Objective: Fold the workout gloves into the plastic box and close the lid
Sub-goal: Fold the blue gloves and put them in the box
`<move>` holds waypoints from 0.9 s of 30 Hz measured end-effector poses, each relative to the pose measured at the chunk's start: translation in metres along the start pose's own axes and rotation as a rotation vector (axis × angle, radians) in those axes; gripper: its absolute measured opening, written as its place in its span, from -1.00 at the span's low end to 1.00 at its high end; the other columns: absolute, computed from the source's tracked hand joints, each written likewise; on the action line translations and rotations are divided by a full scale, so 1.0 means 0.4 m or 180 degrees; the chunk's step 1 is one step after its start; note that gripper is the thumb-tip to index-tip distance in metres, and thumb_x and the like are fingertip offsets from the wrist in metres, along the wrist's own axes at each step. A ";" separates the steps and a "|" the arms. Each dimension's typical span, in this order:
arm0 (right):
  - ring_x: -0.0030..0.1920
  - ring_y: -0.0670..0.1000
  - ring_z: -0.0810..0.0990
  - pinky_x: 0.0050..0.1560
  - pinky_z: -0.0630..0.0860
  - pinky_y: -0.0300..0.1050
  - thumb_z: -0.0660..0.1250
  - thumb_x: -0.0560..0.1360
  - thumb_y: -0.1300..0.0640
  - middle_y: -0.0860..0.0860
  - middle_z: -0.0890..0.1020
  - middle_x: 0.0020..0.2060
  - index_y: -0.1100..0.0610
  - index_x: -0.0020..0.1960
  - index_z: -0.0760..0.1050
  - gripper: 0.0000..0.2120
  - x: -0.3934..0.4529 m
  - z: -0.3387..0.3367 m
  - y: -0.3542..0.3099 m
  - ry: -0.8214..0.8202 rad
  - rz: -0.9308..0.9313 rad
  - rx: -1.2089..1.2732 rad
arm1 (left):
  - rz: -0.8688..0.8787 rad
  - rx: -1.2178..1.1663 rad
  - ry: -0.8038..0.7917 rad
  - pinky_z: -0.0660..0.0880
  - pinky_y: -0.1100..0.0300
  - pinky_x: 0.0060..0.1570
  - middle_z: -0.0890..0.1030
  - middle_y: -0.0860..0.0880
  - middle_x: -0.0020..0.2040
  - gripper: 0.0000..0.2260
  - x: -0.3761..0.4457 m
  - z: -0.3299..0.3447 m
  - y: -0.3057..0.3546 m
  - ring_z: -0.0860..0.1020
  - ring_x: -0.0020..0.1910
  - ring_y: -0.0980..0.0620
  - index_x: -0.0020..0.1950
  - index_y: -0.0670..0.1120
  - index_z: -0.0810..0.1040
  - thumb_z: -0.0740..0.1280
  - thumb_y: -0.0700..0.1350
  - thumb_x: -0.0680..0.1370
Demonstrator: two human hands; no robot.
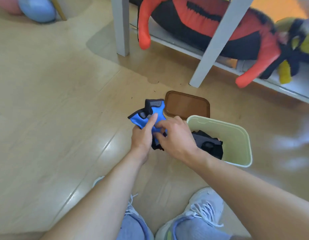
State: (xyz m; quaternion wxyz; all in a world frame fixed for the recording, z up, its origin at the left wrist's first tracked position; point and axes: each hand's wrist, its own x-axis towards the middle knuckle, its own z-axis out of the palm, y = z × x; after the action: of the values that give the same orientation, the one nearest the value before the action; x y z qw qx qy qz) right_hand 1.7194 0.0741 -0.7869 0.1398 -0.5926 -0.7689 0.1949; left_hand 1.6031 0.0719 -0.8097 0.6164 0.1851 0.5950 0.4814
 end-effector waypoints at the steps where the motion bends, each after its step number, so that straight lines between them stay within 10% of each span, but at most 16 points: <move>1: -0.01 0.03 0.44 0.08 0.37 -0.09 0.38 0.56 -0.09 -0.09 0.59 -0.16 -0.04 0.06 0.68 -0.81 -0.011 -0.024 0.007 -0.0042 -0.0195 -0.0185 | 0.0040 0.0054 -0.0046 0.61 -0.01 -0.12 0.71 -0.13 -0.12 -0.74 -0.014 0.010 0.009 0.69 -0.17 -0.13 0.02 -0.10 0.69 0.47 0.08 0.52; 5: -0.10 -0.14 0.44 -0.08 0.31 -0.22 0.40 0.54 -0.20 -0.16 0.50 -0.24 -0.03 -0.13 0.64 -0.75 -0.042 -0.096 0.043 0.0305 0.0197 0.0771 | 0.0239 0.0108 -0.0296 0.66 -0.12 0.06 0.77 -0.12 0.03 -0.79 -0.053 0.040 0.045 0.73 0.02 -0.21 0.12 -0.12 0.70 0.42 -0.03 0.58; 7: 0.02 -0.20 0.53 0.00 0.42 -0.26 0.47 0.49 -0.20 -0.19 0.57 -0.08 -0.04 0.03 0.58 -0.73 -0.042 -0.119 0.065 0.0817 0.0799 0.1528 | 0.0295 0.0133 -0.0377 0.63 -0.06 0.01 0.76 -0.14 0.05 -0.77 -0.063 0.053 0.057 0.71 0.07 -0.27 0.16 -0.11 0.70 0.40 -0.01 0.60; 10: 0.21 -0.12 0.62 0.21 0.51 -0.14 0.51 0.39 -0.31 -0.17 0.63 0.20 -0.05 0.37 0.49 -0.35 -0.025 -0.148 0.102 0.0167 0.1601 0.2612 | 0.0336 0.0275 -0.0674 0.59 -0.21 0.19 0.76 -0.14 0.08 -0.76 -0.068 0.075 0.065 0.70 0.10 -0.26 0.15 -0.04 0.72 0.38 0.05 0.60; 13: 0.19 0.05 0.71 0.30 0.55 0.03 0.47 0.52 -0.11 -0.01 0.74 0.14 0.08 0.28 0.63 -0.59 -0.003 -0.157 0.141 -0.0552 0.1595 0.3420 | 0.0242 0.0278 -0.0901 0.59 -0.13 0.23 0.75 -0.10 0.12 -0.65 -0.065 0.099 0.068 0.72 0.12 -0.12 0.23 -0.06 0.68 0.27 0.14 0.66; 23: -0.06 0.13 0.68 -0.06 0.55 -0.02 0.32 0.53 0.29 0.03 0.74 -0.08 0.15 0.06 0.60 -0.84 0.045 -0.199 0.233 0.1126 0.2006 0.4426 | -0.0005 -0.0142 -0.0101 0.64 0.08 -0.10 0.78 -0.05 -0.13 -0.83 0.013 0.105 0.069 0.75 -0.18 -0.03 -0.04 -0.09 0.68 0.30 -0.11 0.65; 27: -0.24 0.15 0.58 -0.18 0.47 -0.01 0.25 0.38 0.28 0.10 0.65 -0.21 0.16 0.03 0.57 -0.75 0.052 -0.187 0.228 0.0657 0.2200 0.4462 | -0.0211 -0.0329 -0.0124 0.56 0.13 -0.27 0.71 -0.10 -0.19 -0.87 0.027 0.103 0.073 0.65 -0.26 -0.11 -0.07 -0.13 0.61 0.27 -0.16 0.55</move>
State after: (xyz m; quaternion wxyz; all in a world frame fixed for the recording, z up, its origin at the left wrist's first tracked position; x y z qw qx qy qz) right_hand 1.8254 0.1245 -0.7633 0.4830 -0.5869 -0.2221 0.6107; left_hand 1.6280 0.1084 -0.7832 0.6523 0.1425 0.5630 0.4871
